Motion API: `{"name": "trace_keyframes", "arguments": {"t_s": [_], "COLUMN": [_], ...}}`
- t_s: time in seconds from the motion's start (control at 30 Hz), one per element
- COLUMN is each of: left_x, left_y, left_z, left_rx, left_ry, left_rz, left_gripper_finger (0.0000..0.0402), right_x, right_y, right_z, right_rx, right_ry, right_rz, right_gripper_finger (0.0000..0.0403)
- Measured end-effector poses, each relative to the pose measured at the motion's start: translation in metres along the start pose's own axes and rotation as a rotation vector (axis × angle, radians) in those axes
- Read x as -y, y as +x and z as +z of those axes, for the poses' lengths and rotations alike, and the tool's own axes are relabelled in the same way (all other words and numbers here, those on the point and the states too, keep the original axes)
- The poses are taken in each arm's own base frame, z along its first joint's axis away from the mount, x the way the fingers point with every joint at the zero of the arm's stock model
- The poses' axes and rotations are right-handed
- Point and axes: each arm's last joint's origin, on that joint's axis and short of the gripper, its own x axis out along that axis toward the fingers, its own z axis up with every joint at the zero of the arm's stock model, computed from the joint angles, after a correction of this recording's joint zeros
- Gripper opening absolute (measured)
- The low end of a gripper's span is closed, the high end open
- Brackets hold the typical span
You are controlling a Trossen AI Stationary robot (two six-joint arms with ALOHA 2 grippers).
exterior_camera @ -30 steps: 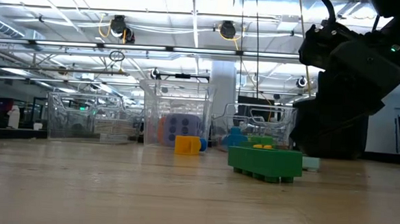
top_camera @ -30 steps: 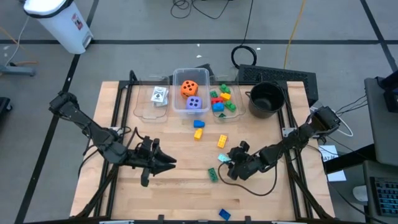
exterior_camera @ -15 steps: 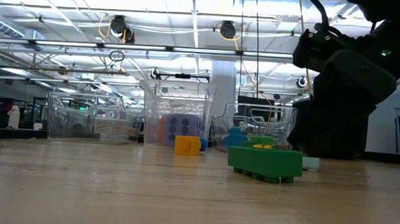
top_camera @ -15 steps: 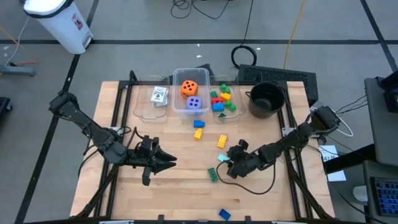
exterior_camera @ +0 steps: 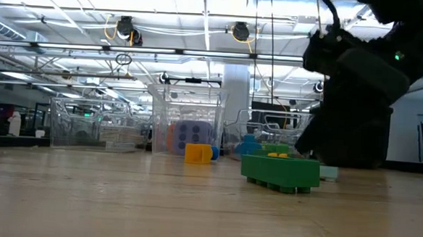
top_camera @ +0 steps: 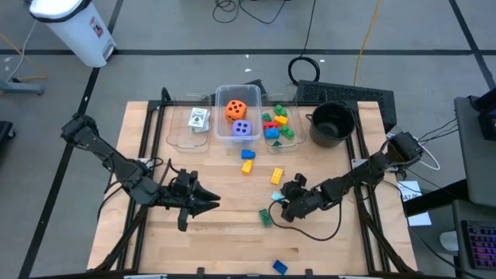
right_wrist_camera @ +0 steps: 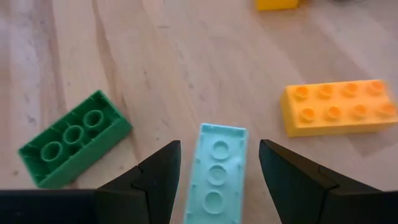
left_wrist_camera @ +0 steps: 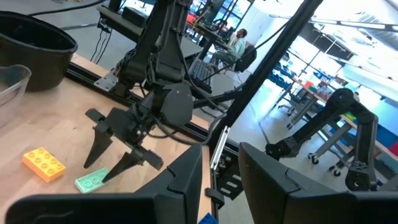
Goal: Pick & Place Toys
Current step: Put the light blue green game piece into the right transparent bin
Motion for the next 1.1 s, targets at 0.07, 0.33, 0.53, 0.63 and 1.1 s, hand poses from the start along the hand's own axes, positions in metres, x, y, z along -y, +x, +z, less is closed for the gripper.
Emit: {"name": "trace_keyframes", "arguments": {"t_s": [0.07, 0.33, 0.53, 0.63, 1.1], "left_x": [0.0, -0.001, -0.002, -0.002, -0.003], "left_y": [0.0, 0.0, 0.0, 0.0, 0.0], "left_z": [0.0, -0.001, -0.002, -0.002, -0.004], "left_rx": [0.0, -0.007, -0.017, -0.018, -0.034], "left_ry": [0.0, 0.004, 0.004, 0.005, 0.018], "left_rz": [0.001, 0.014, 0.021, 0.021, 0.032], "left_gripper_finger": [0.0108, 0.0108, 0.0108, 0.0108, 0.0108], "right_x": [0.0, 0.002, 0.002, 0.003, -0.001], "right_y": [0.006, 0.018, 0.021, 0.021, 0.014], "right_z": [-0.004, -0.015, -0.017, -0.018, -0.006], "right_rx": [-0.023, -0.061, -0.066, -0.067, -0.031], "right_ry": [-0.004, 0.036, 0.054, 0.055, 0.101], "right_rz": [-0.003, -0.038, -0.056, -0.058, 0.029], "right_gripper_finger": [0.021, 0.021, 0.021, 0.02, 0.0129]}}
